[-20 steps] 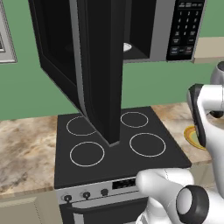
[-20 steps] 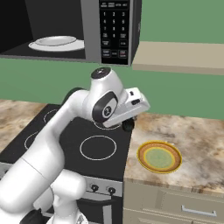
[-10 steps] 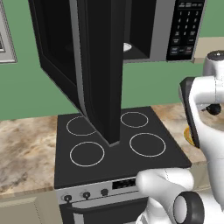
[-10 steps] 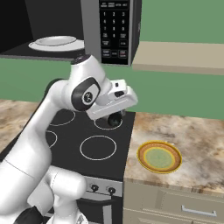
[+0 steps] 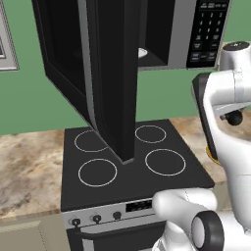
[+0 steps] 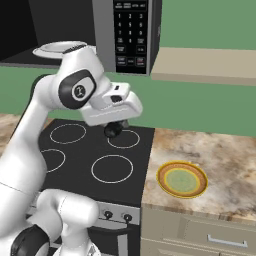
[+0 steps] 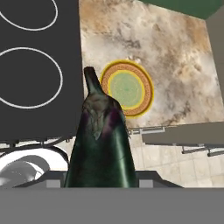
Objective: Pick the eggplant from the counter and place it in the microwave. Then turn on the microwave.
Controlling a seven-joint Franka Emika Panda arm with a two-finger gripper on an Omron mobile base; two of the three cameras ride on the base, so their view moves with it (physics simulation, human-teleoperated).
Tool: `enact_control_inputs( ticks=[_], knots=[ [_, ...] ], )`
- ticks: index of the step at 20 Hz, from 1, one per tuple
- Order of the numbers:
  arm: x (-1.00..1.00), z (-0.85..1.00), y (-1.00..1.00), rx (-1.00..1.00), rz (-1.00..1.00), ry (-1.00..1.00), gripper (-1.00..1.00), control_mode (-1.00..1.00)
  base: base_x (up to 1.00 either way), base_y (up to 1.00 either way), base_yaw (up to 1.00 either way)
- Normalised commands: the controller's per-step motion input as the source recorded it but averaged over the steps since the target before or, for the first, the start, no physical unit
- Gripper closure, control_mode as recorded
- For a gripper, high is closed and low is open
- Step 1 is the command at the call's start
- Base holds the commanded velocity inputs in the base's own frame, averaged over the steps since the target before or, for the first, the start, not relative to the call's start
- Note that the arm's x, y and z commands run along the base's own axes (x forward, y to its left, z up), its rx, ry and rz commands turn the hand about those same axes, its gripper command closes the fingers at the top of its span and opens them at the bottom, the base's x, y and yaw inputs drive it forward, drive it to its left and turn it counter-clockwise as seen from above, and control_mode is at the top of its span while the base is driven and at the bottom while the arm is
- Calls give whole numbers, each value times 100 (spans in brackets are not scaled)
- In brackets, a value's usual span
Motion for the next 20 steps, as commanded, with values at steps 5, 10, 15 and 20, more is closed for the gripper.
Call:
enact_control_inputs(
  ticks=[5,10,15,20],
  knots=[
    [-20,29,37,12,-17,0,100,-100,0,0,0],
    [-17,23,39,11,-15,-3,100,-100,0,0,0],
    [-10,15,39,8,-7,-14,100,-100,0,0,0],
    [4,3,42,0,-7,-26,100,-100,0,0,0]
  ],
)
